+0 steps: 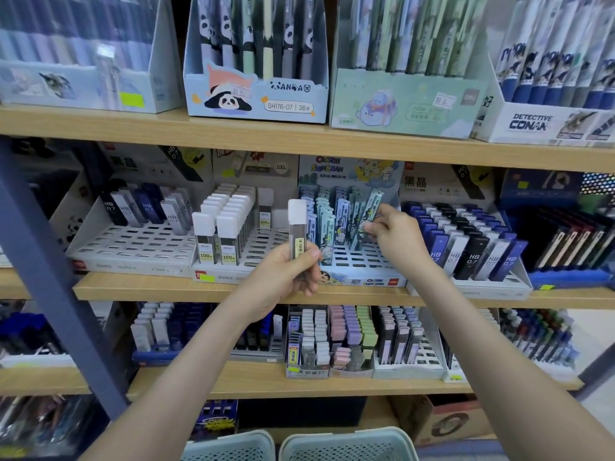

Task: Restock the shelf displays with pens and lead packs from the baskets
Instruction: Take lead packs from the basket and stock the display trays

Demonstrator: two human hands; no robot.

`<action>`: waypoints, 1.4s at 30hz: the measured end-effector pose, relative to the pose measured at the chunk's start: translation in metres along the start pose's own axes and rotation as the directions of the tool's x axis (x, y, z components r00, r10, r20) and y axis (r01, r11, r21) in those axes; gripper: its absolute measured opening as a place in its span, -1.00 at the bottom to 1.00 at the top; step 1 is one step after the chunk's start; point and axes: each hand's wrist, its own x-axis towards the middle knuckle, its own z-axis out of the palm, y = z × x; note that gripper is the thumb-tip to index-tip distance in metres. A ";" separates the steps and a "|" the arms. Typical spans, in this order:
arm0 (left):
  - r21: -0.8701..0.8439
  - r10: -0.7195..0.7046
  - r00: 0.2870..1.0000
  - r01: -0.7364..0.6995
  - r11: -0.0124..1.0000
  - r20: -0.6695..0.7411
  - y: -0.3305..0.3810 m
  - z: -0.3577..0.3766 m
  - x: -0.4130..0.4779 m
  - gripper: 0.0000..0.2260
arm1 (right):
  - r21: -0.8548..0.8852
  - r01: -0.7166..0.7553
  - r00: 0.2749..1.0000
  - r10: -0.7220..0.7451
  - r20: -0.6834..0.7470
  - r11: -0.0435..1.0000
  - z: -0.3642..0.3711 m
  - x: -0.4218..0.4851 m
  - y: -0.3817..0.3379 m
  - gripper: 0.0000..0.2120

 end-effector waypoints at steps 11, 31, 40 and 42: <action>-0.024 0.056 0.990 -0.060 0.998 -0.131 -0.001 0.002 0.008 -0.83 | -0.105 -0.010 0.986 0.027 0.165 0.994 0.011 -0.004 0.004 -0.74; 0.007 0.098 0.976 -0.098 0.995 -0.195 0.002 0.004 0.010 -0.84 | -0.130 0.182 0.983 -0.183 0.004 0.975 0.015 0.000 0.008 -0.48; 0.039 0.118 0.972 -0.113 0.993 -0.201 0.002 0.003 0.012 -0.83 | -0.065 0.150 0.989 -0.150 0.004 0.987 0.017 0.003 0.012 -0.45; 0.050 0.121 0.972 -0.113 0.992 -0.201 0.002 0.001 0.013 -0.83 | -0.037 0.161 0.987 -0.161 0.007 0.986 0.017 0.003 0.012 -0.46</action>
